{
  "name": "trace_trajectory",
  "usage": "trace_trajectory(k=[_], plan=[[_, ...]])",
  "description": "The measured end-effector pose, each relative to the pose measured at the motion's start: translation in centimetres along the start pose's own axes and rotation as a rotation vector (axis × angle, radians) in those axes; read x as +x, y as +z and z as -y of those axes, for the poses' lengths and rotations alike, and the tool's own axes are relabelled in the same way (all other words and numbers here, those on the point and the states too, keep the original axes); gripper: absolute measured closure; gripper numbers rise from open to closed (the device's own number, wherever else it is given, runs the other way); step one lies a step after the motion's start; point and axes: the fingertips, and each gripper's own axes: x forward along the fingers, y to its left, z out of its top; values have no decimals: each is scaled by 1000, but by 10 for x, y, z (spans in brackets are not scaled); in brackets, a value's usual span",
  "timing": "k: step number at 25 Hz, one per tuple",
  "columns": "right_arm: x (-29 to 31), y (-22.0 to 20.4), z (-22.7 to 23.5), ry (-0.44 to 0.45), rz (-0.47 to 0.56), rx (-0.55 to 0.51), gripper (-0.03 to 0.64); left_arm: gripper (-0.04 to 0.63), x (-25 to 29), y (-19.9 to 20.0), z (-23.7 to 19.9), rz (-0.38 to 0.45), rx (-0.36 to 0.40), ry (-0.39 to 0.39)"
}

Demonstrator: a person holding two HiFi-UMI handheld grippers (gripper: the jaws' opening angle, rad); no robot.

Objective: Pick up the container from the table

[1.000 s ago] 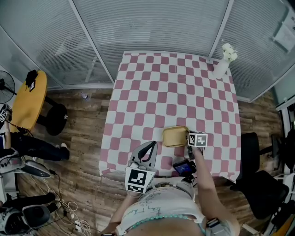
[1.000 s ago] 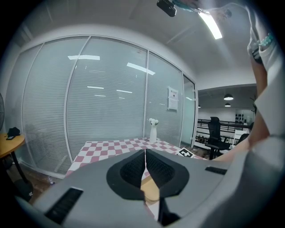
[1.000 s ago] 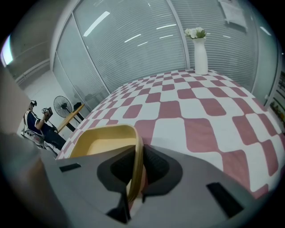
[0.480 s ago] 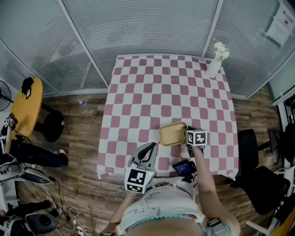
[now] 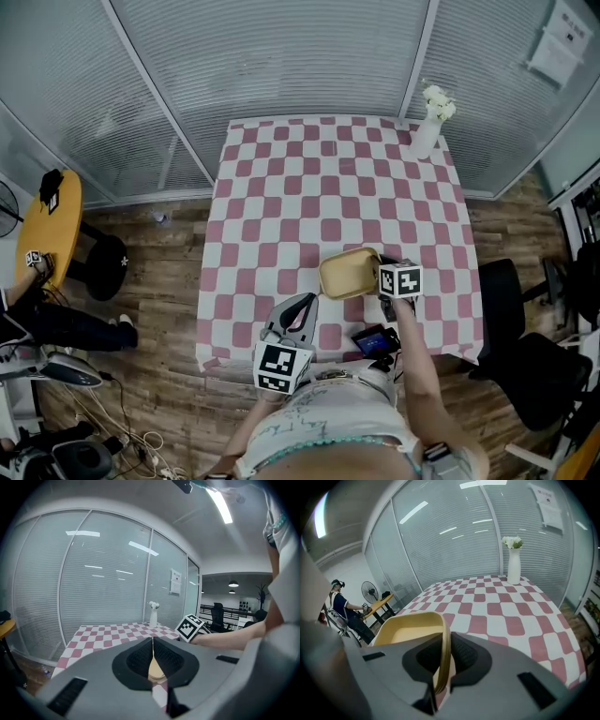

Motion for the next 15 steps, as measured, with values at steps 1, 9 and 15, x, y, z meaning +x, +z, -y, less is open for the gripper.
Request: trace_trajectory(k=[1, 9, 15], plan=[[-2, 2, -1, 3, 4, 1, 597, 578, 1, -1, 0, -2, 0, -1], [-20, 18, -12, 21, 31, 1, 597, 578, 7, -6, 1, -20, 5, -11], [-33, 28, -24, 49, 48, -17, 597, 578, 6, -6, -1, -28, 2, -5]])
